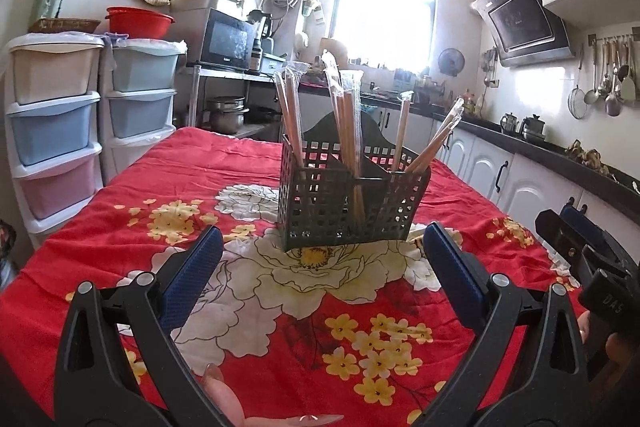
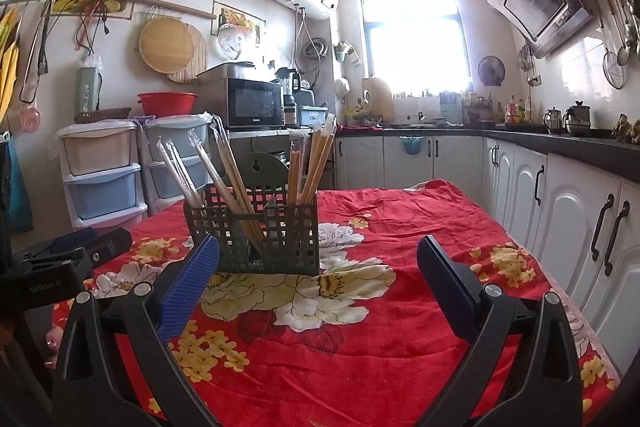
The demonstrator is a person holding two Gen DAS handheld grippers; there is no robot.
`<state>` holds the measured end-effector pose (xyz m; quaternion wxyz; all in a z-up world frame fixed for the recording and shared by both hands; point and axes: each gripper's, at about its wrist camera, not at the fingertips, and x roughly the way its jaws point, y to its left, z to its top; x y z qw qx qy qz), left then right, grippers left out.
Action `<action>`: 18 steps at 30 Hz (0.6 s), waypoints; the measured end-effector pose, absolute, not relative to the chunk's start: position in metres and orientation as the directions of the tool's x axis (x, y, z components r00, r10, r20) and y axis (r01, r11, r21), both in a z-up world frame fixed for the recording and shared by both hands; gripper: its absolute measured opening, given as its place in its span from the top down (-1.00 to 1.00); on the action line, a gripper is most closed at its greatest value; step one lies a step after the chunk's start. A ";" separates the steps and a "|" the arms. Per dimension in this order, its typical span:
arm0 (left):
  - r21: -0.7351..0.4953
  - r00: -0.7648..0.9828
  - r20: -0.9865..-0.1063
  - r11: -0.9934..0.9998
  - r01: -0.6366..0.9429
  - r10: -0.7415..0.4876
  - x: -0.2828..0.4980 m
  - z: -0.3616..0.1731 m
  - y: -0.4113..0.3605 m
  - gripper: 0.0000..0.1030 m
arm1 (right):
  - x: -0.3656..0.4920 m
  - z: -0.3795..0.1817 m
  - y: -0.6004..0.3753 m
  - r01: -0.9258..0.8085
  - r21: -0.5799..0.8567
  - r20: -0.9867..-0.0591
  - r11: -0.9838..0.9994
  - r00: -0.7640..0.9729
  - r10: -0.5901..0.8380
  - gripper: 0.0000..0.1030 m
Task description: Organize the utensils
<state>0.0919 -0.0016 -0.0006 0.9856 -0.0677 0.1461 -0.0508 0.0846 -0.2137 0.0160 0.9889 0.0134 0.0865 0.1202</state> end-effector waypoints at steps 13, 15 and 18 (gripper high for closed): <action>-0.154 0.952 -0.281 0.985 0.079 -0.120 0.091 -0.001 0.000 -0.80 | 0.086 0.015 -0.213 -0.236 0.044 -0.171 0.971 0.956 0.240 -0.87; -0.153 0.952 -0.281 0.985 0.078 -0.120 0.091 -0.001 0.000 -0.79 | 0.086 0.015 -0.213 -0.236 0.044 -0.171 0.971 0.956 0.240 -0.87; -0.154 0.952 -0.282 0.985 0.078 -0.119 0.091 -0.001 0.000 -0.79 | 0.086 0.015 -0.213 -0.236 0.043 -0.171 0.971 0.956 0.240 -0.87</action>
